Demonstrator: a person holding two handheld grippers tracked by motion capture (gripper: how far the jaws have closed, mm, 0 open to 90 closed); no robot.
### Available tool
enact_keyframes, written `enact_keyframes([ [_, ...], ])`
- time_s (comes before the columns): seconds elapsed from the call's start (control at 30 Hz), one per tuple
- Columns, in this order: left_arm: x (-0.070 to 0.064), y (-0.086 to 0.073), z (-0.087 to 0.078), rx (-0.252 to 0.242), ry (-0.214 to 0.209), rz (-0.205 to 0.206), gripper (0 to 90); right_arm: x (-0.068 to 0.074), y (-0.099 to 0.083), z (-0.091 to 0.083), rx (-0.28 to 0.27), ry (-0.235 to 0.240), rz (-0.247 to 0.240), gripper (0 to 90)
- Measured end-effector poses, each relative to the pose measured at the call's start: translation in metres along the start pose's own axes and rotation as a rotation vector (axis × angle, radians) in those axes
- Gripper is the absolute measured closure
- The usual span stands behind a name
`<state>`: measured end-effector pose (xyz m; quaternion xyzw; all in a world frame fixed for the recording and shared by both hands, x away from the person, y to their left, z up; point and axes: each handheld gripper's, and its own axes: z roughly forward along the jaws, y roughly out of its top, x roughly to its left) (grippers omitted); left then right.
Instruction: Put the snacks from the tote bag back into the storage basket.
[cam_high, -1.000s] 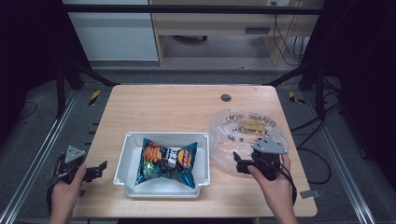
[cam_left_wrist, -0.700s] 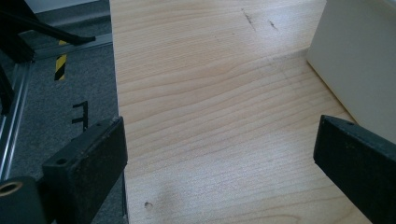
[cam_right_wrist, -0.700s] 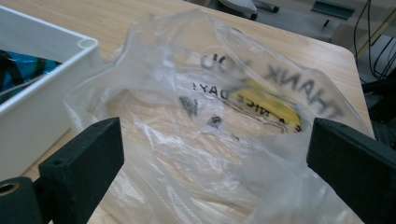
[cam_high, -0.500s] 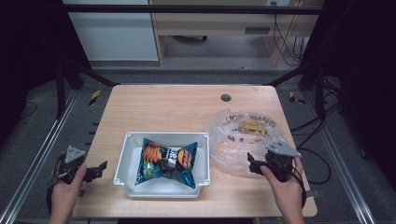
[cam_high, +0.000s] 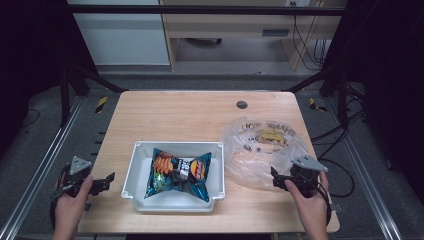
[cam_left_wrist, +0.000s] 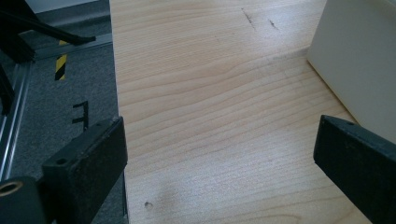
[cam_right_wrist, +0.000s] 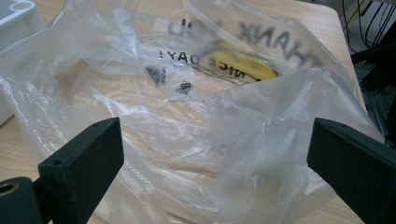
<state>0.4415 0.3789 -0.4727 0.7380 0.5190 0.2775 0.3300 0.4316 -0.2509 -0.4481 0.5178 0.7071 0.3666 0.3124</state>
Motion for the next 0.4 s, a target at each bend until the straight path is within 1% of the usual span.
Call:
enact_keyframes([
  [0.1,0.000,0.001,0.000,0.002,-0.002,0.002,2.7,0.001,-0.005,0.003,0.005,0.009,0.013,4.3],
  [0.2,-0.001,0.002,0.001,-0.001,-0.005,0.009,2.7,0.002,-0.011,0.007,0.027,0.032,0.019,4.6],
  [0.23,-0.001,0.002,0.001,0.001,-0.006,0.011,2.7,0.002,-0.011,0.007,0.025,0.039,0.027,4.6],
  [0.3,-0.003,0.002,0.001,-0.002,-0.008,0.011,2.7,0.003,-0.011,0.005,0.010,0.040,0.032,4.5],
  [0.4,-0.003,0.003,0.001,0.000,-0.009,0.015,2.7,0.002,-0.011,0.005,0.011,0.030,0.023,4.4],
])
